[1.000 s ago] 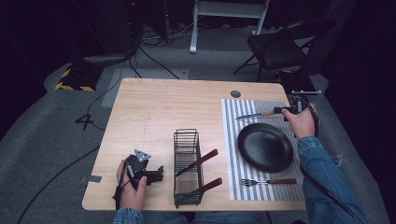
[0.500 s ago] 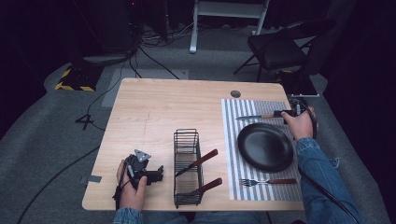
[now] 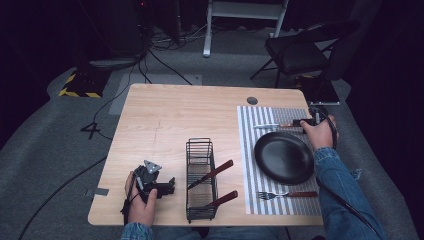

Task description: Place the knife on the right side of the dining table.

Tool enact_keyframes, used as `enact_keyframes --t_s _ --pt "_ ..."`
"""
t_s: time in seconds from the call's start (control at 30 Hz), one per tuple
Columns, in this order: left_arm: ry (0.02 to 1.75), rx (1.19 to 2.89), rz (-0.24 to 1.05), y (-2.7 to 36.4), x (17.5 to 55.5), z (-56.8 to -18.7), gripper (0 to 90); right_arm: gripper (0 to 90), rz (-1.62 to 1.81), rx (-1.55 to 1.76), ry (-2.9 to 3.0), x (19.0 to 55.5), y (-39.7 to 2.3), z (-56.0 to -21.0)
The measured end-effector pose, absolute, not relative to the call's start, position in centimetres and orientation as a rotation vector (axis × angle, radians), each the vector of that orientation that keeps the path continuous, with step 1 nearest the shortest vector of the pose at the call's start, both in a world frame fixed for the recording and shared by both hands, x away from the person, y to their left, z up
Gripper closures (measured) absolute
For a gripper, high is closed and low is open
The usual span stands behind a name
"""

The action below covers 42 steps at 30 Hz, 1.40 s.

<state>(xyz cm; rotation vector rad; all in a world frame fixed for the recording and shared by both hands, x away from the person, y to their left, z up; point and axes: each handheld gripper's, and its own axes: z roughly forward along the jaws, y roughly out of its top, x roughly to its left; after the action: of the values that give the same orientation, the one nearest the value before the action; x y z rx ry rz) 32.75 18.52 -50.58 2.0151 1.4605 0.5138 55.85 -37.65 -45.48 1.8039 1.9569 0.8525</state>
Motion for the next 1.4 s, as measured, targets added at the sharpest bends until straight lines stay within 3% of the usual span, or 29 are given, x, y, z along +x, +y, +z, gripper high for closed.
enact_keyframes --t_s 0.7,1.4 --pt "1.461 2.015 0.514 18.5 32.7 -50.6 0.0 44.5 0.87 1.768 1.96 55.5 -38.3 -45.4" --pt "1.461 2.015 0.514 18.5 32.7 -50.6 0.0 46.1 0.992 1.551 2.015 52.9 -36.0 -39.6"
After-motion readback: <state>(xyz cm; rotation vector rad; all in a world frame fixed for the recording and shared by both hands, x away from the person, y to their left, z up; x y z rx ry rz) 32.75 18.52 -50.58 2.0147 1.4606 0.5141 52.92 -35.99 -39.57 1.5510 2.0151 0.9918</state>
